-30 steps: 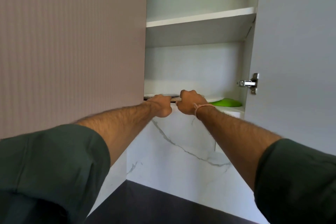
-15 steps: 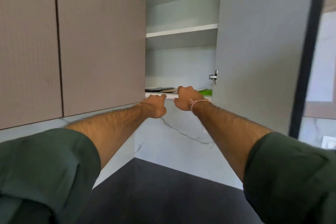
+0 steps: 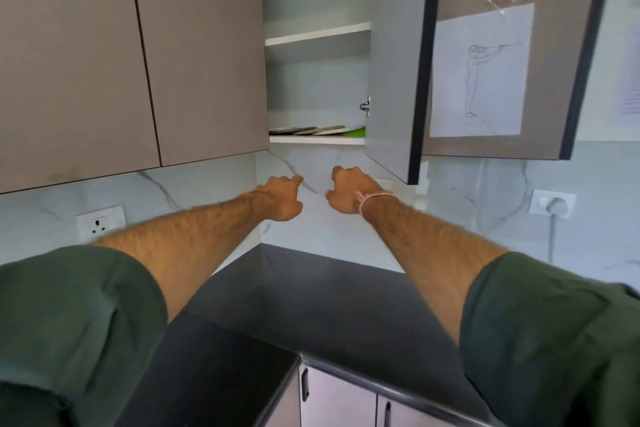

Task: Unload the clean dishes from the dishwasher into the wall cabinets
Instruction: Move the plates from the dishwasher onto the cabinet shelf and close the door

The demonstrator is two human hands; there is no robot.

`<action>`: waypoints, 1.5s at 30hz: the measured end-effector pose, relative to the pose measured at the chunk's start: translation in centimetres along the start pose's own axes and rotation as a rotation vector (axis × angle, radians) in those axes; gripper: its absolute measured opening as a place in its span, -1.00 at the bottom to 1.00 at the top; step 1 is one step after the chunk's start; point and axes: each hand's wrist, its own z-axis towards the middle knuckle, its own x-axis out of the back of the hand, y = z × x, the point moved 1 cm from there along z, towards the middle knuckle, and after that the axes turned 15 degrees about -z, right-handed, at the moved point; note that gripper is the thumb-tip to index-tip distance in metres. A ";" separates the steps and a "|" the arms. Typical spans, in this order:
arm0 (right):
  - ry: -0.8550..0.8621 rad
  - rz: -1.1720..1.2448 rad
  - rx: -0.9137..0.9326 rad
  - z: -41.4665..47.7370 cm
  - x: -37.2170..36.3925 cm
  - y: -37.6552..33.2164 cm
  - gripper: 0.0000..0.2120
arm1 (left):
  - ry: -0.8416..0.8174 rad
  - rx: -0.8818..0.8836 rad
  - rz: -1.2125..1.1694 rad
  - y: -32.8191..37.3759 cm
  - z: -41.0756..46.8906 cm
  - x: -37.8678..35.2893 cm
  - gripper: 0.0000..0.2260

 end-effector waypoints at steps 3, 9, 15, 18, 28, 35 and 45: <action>-0.031 0.026 -0.027 -4.5 -0.5 0.5 -0.56 | -0.055 -0.022 0.001 1.3 -3.6 -1.5 -0.40; -0.146 0.017 -0.101 -15.0 -2.5 3.1 -0.52 | -0.168 -0.080 -0.031 5.3 -11.1 -6.4 -0.38; -0.241 0.005 -0.210 -25.4 -5.0 8.8 -0.54 | -0.313 -0.156 -0.088 11.1 -16.2 -12.9 -0.36; -0.275 -0.002 -0.259 -30.2 -5.7 12.6 -0.53 | -0.366 -0.201 -0.136 14.9 -18.3 -16.3 -0.35; -0.398 0.020 -0.317 -44.0 -9.1 26.9 -0.55 | -0.516 -0.207 -0.218 27.1 -25.1 -29.5 -0.35; -0.493 0.106 -0.355 -51.7 -12.8 34.7 -0.56 | -0.570 -0.128 -0.292 33.0 -29.7 -38.2 -0.41; -0.534 0.139 -0.414 -52.9 -14.9 40.7 -0.56 | -0.104 -0.160 -0.688 36.1 -24.0 -38.5 -0.31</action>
